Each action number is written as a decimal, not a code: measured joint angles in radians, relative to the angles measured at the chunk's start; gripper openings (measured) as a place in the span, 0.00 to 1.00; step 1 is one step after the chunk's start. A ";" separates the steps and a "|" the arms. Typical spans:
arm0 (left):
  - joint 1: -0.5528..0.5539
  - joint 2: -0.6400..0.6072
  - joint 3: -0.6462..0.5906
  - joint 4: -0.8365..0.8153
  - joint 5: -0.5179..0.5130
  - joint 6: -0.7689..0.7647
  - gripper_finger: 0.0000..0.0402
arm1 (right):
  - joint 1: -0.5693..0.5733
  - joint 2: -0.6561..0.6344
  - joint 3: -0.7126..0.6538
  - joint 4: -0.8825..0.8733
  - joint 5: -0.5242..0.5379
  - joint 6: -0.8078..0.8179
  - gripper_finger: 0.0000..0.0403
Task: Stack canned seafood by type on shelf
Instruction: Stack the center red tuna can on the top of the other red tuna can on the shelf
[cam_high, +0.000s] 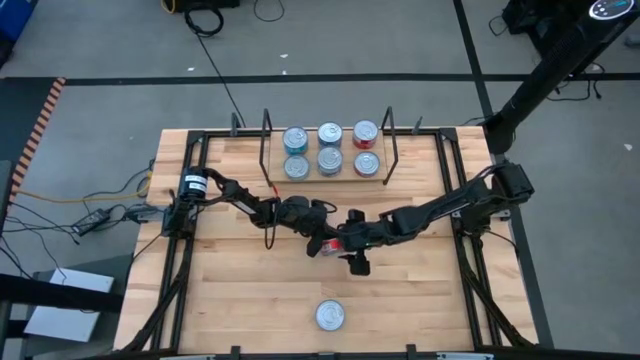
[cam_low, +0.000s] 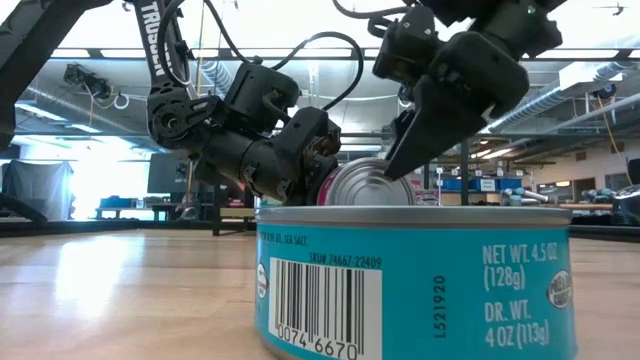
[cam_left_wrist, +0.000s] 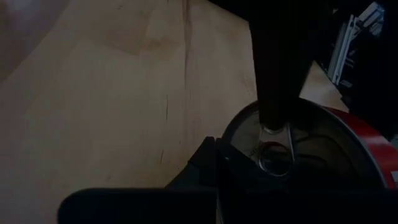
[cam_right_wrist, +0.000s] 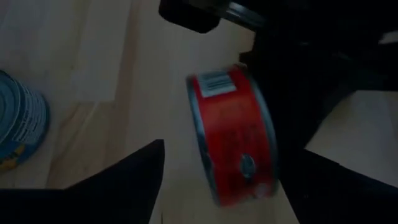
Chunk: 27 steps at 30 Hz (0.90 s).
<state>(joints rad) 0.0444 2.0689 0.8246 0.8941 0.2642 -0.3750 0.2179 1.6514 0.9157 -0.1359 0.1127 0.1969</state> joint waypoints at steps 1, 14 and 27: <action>0.000 0.000 0.000 0.001 0.000 0.000 0.00 | 0.000 0.012 0.000 0.012 0.001 -0.002 0.76; 0.001 -0.001 0.000 0.002 0.000 -0.017 0.00 | -0.028 0.024 0.001 0.040 -0.009 0.026 0.39; 0.030 -0.147 -0.132 0.123 -0.089 -0.082 0.00 | -0.012 -0.108 0.180 -0.360 0.203 -0.033 0.37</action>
<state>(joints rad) 0.0747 1.9221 0.6929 1.0171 0.1748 -0.4569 0.2061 1.5432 1.0953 -0.4961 0.3158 0.1636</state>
